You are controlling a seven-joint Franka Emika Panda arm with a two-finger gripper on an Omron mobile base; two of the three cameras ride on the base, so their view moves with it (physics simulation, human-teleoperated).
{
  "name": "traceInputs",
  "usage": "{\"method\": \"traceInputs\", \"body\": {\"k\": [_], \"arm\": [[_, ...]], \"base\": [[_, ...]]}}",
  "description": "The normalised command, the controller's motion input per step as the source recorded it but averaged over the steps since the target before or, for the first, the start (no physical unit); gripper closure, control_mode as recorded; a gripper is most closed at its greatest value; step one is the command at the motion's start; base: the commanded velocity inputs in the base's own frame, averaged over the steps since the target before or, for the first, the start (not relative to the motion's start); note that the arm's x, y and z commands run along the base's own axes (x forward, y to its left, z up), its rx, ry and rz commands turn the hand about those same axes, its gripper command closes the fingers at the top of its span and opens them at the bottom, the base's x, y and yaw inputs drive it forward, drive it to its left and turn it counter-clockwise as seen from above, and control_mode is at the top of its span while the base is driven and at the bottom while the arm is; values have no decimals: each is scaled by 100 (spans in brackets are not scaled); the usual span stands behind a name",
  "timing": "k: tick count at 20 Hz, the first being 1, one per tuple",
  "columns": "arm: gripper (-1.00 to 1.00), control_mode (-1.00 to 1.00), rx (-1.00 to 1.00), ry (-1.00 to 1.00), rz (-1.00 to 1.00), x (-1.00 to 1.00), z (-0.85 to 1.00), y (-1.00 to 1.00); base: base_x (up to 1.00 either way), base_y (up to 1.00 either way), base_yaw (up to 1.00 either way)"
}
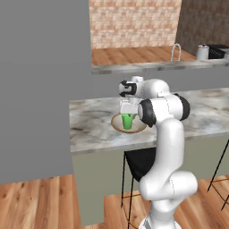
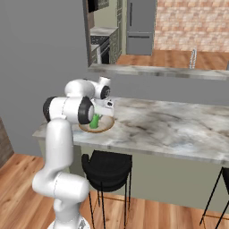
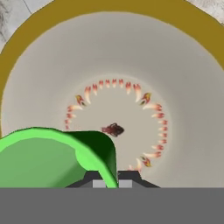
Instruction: Place the cup inside the bowl on the dining table and move the bowl to any counter.
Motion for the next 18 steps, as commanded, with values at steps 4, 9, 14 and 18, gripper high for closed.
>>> {"method": "traceInputs", "body": {"k": [4,9,14,18], "arm": [[100,-100,0,-4,0,0,-31,2],[100,-100,0,-1,0,0,-9,7],[100,-100,0,0,0,0,0,0],[-100,-100,0,0,0,0,0,0]], "base": [[0,0,0],[0,0,0],[0,0,0],[0,0,0]]}}
